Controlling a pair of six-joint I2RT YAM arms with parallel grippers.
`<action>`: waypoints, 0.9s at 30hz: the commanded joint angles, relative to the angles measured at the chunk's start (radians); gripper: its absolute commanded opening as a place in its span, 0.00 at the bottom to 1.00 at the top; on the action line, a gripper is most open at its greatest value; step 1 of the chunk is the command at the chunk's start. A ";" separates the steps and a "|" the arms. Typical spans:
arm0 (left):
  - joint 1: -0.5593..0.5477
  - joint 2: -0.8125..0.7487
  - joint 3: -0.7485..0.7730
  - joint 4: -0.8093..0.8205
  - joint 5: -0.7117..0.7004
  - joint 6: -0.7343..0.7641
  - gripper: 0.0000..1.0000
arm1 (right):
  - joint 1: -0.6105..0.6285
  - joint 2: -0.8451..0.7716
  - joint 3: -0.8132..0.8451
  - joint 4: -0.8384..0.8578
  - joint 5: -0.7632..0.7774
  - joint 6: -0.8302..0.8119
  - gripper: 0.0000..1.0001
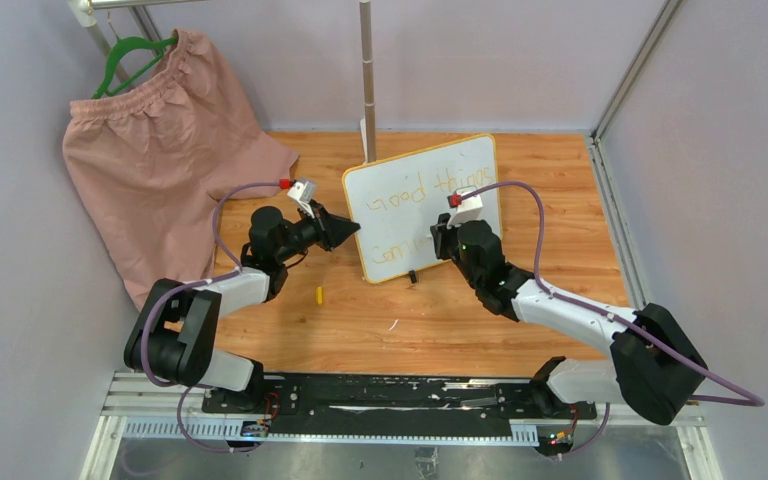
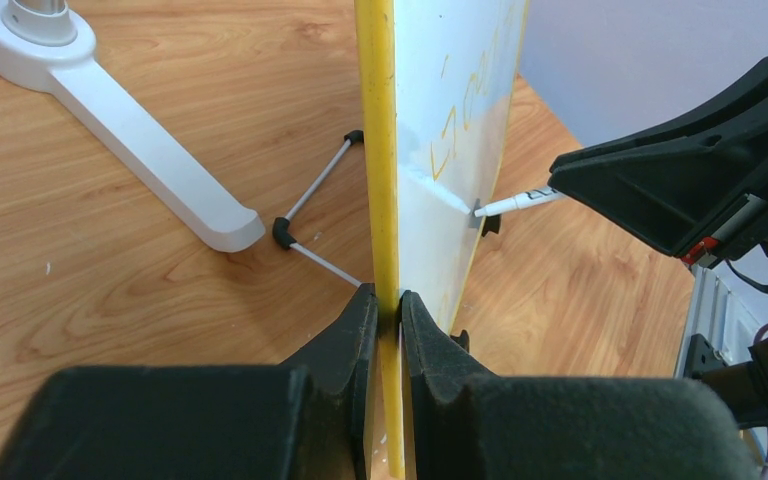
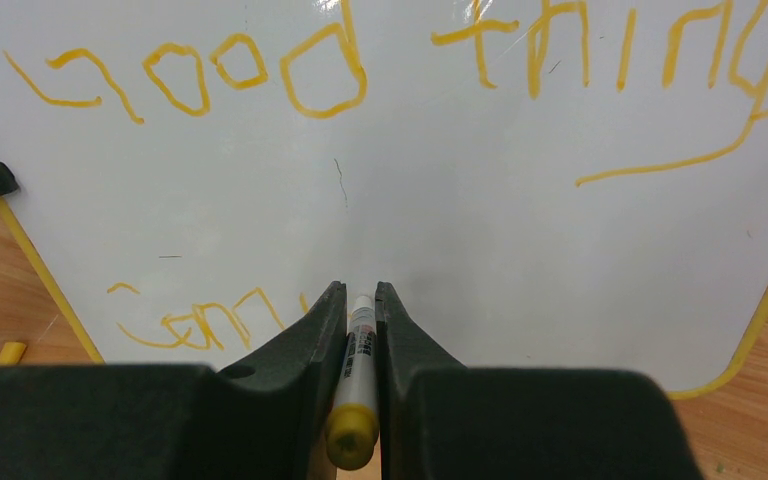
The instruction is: Write a sentence on the whiteboard
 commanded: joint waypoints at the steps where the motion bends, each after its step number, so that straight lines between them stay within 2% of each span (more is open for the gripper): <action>1: -0.019 -0.015 0.012 0.003 0.016 0.036 0.00 | -0.012 -0.011 -0.006 0.020 0.015 -0.006 0.00; 19: -0.019 -0.016 0.012 0.003 0.014 0.035 0.00 | -0.012 -0.012 -0.056 -0.015 0.019 0.012 0.00; 27: -0.020 -0.019 0.011 0.004 0.014 0.036 0.00 | -0.011 -0.105 -0.071 -0.030 0.044 0.007 0.00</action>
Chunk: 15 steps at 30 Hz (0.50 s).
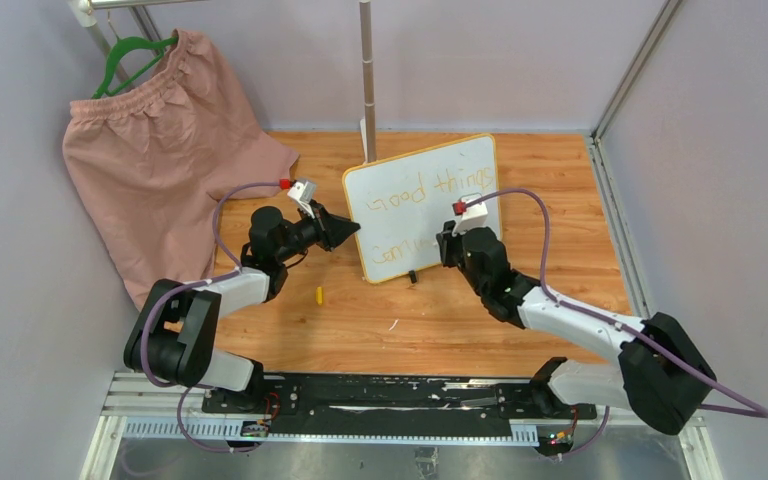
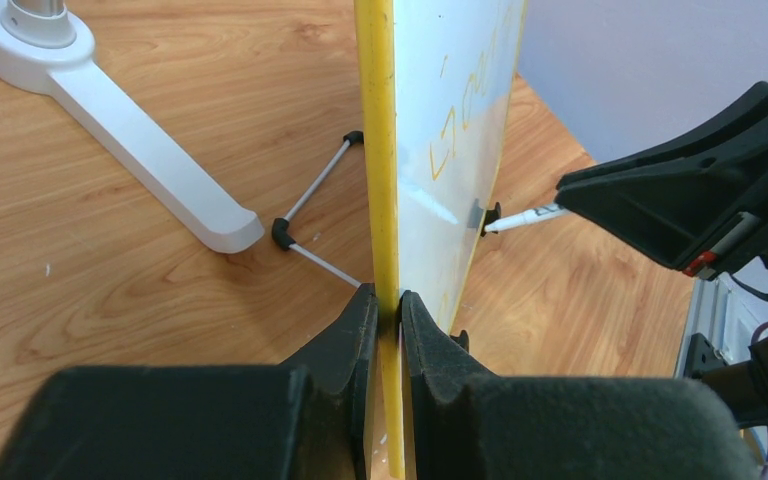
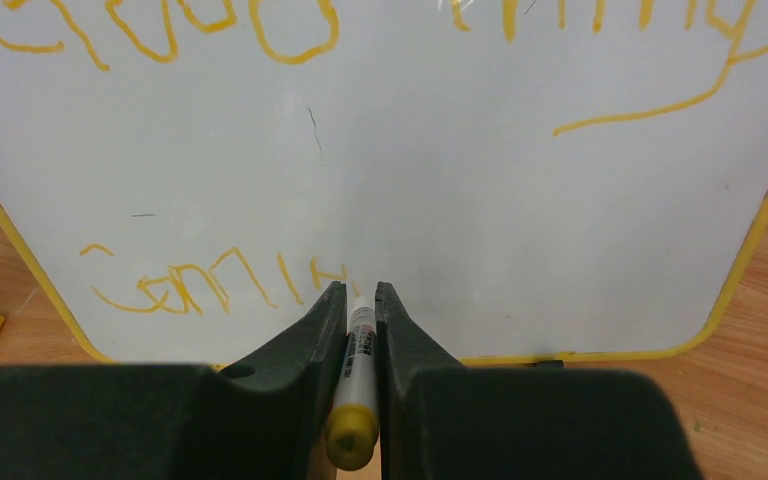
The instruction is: Write a sentence on the whiteboard
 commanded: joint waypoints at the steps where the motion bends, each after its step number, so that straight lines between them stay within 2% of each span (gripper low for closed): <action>1: -0.019 -0.016 0.012 0.004 0.014 0.034 0.00 | -0.012 -0.075 -0.023 0.003 0.047 0.003 0.00; 4: -0.019 -0.016 0.012 0.003 0.014 0.034 0.00 | -0.013 -0.095 -0.060 0.070 0.069 -0.006 0.00; 15: -0.020 -0.013 0.012 0.003 0.014 0.032 0.00 | -0.013 -0.106 -0.263 0.556 0.055 -0.094 0.00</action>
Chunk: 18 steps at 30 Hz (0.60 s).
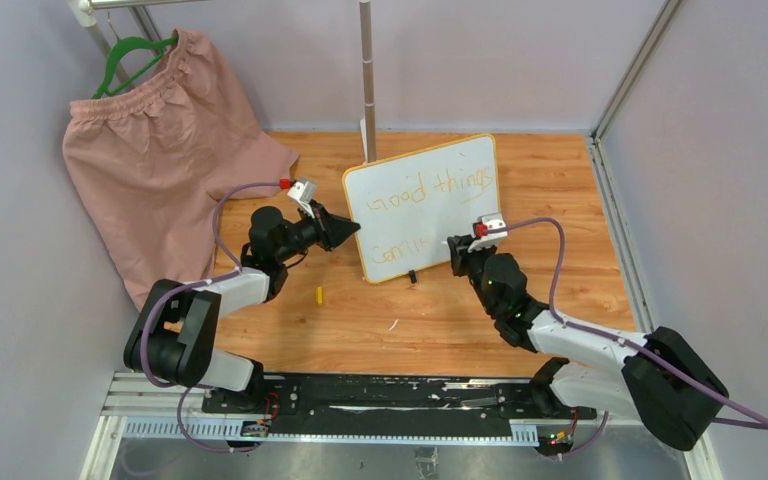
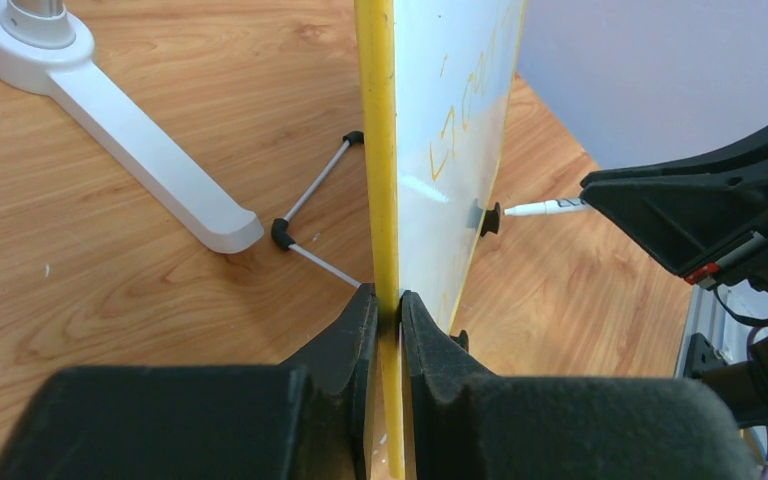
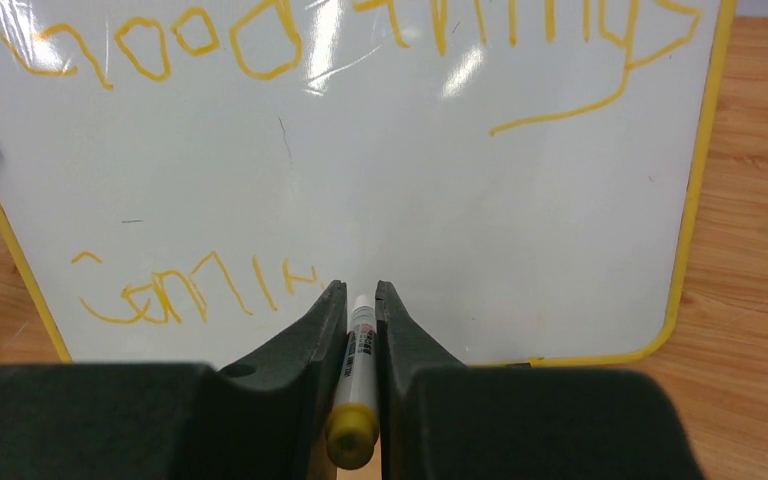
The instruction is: Write a sentence on the whiteboard
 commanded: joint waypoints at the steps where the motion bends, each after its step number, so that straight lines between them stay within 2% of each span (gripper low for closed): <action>1: -0.019 -0.012 0.012 0.003 0.014 0.032 0.00 | -0.012 0.001 -0.042 0.252 -0.006 -0.043 0.00; 3: -0.020 -0.015 0.010 0.003 0.011 0.033 0.00 | -0.010 -0.023 -0.034 0.229 -0.051 -0.041 0.00; 4: -0.020 -0.015 0.011 -0.001 0.008 0.033 0.05 | -0.007 -0.041 -0.022 0.197 -0.059 -0.040 0.00; 7: -0.020 -0.025 0.011 -0.026 -0.004 0.038 0.27 | -0.004 -0.105 0.027 0.049 -0.075 -0.036 0.00; 9: -0.020 -0.039 0.008 -0.051 -0.016 0.048 0.38 | -0.004 -0.147 0.049 -0.046 -0.081 -0.029 0.00; 18: -0.020 -0.114 -0.016 -0.118 -0.068 0.073 0.59 | -0.002 -0.303 0.106 -0.341 -0.122 -0.013 0.00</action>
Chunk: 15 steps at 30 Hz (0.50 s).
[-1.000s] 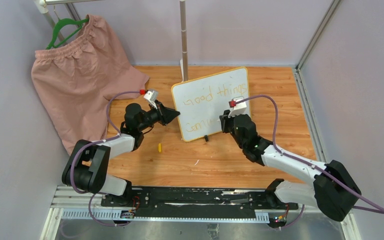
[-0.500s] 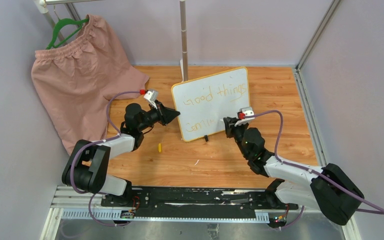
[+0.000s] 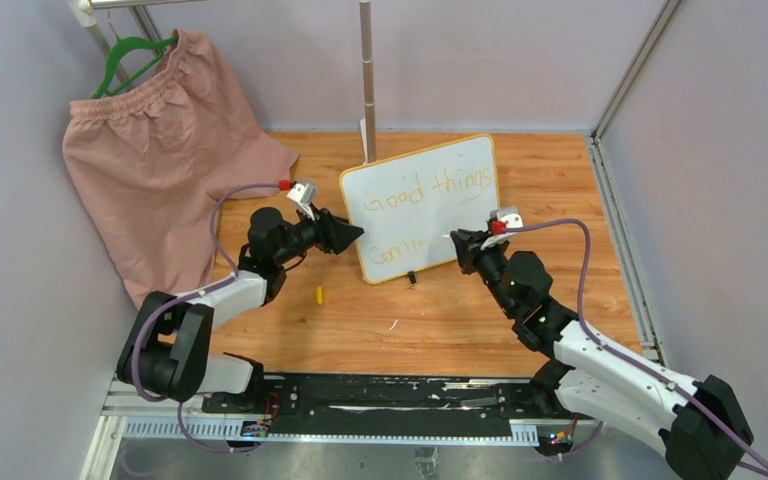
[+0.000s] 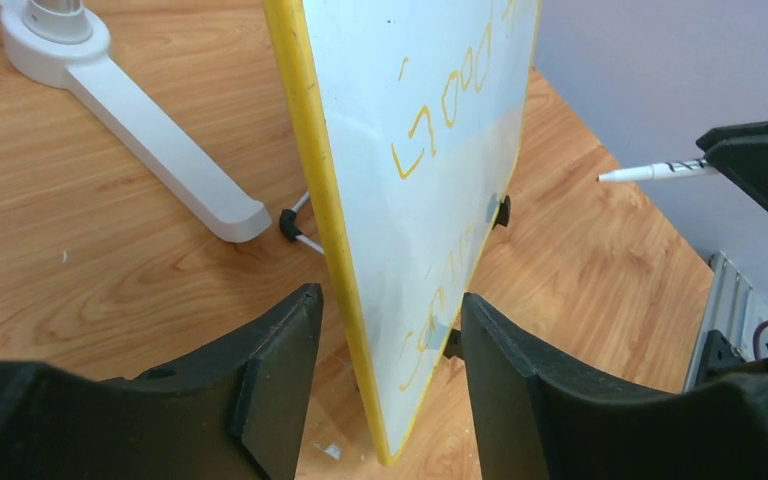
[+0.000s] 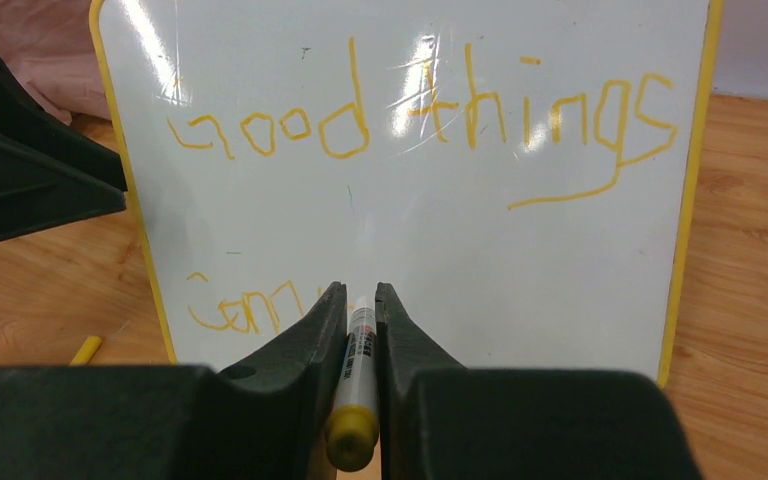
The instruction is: Write a sentence on the whiteboard
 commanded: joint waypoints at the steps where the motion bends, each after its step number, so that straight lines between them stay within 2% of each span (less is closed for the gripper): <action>1: -0.006 -0.076 -0.018 -0.068 -0.051 0.049 0.63 | -0.002 -0.080 0.050 -0.185 -0.026 0.006 0.00; 3: -0.006 -0.117 -0.024 -0.120 -0.095 0.077 0.78 | -0.002 -0.110 0.065 -0.236 -0.030 0.001 0.00; 4: -0.006 -0.140 -0.030 -0.138 -0.115 0.086 0.92 | -0.002 -0.123 0.070 -0.256 -0.032 0.002 0.00; 5: -0.006 -0.158 -0.033 -0.155 -0.133 0.093 0.99 | -0.002 -0.134 0.073 -0.272 -0.037 0.002 0.00; 11: -0.006 -0.255 -0.034 -0.306 -0.262 0.140 1.00 | -0.001 -0.181 0.093 -0.341 -0.050 0.010 0.00; 15: -0.006 -0.363 -0.002 -0.519 -0.417 0.181 1.00 | -0.002 -0.213 0.136 -0.413 -0.050 0.015 0.00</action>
